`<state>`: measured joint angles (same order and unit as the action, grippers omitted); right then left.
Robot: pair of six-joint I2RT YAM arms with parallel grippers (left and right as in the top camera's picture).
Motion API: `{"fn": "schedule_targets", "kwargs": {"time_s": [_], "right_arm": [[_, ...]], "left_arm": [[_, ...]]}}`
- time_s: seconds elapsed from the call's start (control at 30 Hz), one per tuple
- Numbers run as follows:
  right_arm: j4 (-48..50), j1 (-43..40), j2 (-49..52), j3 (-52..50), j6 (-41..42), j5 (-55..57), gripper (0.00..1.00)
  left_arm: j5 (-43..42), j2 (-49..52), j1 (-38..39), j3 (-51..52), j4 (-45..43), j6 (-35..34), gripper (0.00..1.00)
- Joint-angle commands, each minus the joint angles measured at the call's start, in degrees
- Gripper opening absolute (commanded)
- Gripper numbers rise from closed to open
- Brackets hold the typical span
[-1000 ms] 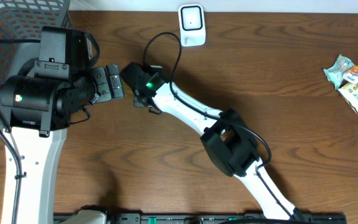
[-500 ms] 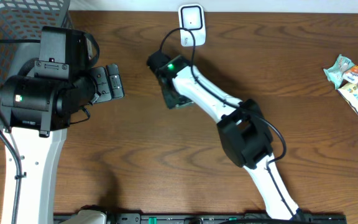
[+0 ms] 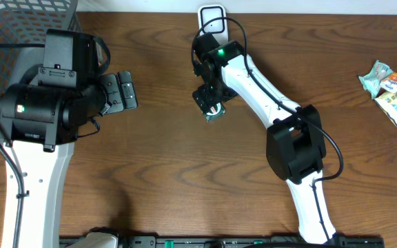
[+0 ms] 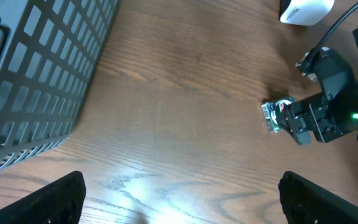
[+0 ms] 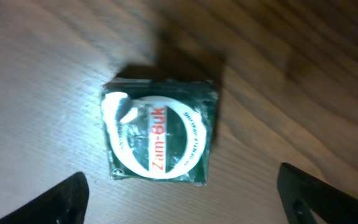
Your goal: Scan the item barcode
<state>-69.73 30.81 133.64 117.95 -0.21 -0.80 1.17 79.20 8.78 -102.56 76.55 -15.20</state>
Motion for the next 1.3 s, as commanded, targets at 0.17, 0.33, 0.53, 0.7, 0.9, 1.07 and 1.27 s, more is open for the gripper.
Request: {"fn": "schedule_targets", "kwargs": {"time_s": [0.17,0.33,0.53,0.7,0.9,1.07,1.27], "right_arm": [[0.5,0.4,-1.1,-4.3,-3.7,-6.1,0.71],[1.4,0.4,-1.1,-8.8,-2.2,-2.7,0.65],[-2.3,0.1,-1.1,-9.1,4.0,1.8,0.59],[-4.8,0.1,-1.1,-8.7,4.9,6.5,0.59],[-10.4,0.8,-1.1,-6.1,5.5,-8.5,0.57],[-18.9,1.2,-1.1,-1.2,5.5,-14.6,0.49],[-12.3,1.9,-1.1,-0.1,5.5,-15.9,0.19]], "left_arm": [[-0.4,-0.1,-0.2,0.3,0.2,-0.1,0.98],[-0.4,-0.1,-0.2,0.3,0.2,-0.1,0.98],[-0.4,-0.1,-0.2,0.3,0.2,-0.1,0.98],[-0.4,-0.1,-0.2,0.3,0.2,-0.1,0.98],[-0.4,-0.1,-0.2,0.3,0.2,-0.1,0.98],[-0.4,-0.1,-0.2,0.3,0.2,-0.1,0.98],[-0.4,-0.1,-0.2,0.3,0.2,-0.1,0.98]]}}
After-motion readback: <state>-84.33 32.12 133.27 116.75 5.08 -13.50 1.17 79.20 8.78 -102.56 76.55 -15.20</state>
